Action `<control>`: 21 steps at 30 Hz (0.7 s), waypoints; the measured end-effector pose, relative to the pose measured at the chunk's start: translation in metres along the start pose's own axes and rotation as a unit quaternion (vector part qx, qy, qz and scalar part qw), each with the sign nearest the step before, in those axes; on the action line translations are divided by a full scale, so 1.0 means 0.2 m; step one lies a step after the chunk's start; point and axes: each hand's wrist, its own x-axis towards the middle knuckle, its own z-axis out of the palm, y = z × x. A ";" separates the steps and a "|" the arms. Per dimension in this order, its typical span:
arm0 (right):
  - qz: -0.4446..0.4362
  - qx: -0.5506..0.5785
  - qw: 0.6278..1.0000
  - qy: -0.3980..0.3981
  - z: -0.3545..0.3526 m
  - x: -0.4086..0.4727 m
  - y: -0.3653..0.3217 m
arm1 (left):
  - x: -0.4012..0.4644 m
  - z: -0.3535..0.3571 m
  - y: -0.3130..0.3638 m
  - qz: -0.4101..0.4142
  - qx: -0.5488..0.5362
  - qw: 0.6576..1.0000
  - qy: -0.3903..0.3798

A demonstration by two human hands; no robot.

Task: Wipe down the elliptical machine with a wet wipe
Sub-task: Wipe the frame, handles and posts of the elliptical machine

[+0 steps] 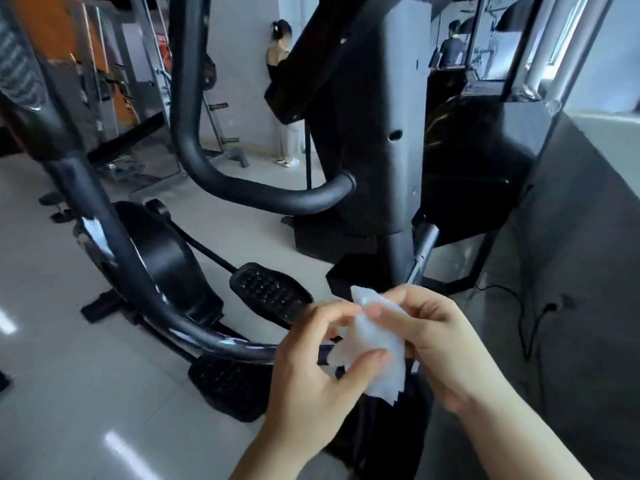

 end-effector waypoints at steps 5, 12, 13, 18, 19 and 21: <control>0.049 0.055 0.997 0.010 -0.02 -0.05 0.07 | -0.03 0.05 -0.04 -0.077 -0.091 0.993 -0.016; 0.055 0.055 0.991 0.113 -0.16 -0.14 0.12 | -0.04 0.16 -0.13 -0.155 -0.109 0.981 -0.047; 0.050 0.045 0.989 0.132 -0.21 -0.14 0.12 | -0.03 0.20 -0.15 -0.166 -0.117 0.978 -0.049; 0.028 -0.013 0.979 0.204 -0.54 -0.11 0.11 | 0.08 0.45 -0.14 -0.204 -0.189 0.957 -0.080; 0.025 -0.021 0.975 0.218 -0.61 -0.08 0.12 | 0.12 0.51 -0.13 -0.222 -0.214 0.949 -0.072; 0.018 -0.050 0.975 0.218 -0.75 0.01 0.12 | 0.19 0.65 -0.11 -0.277 -0.256 0.924 -0.065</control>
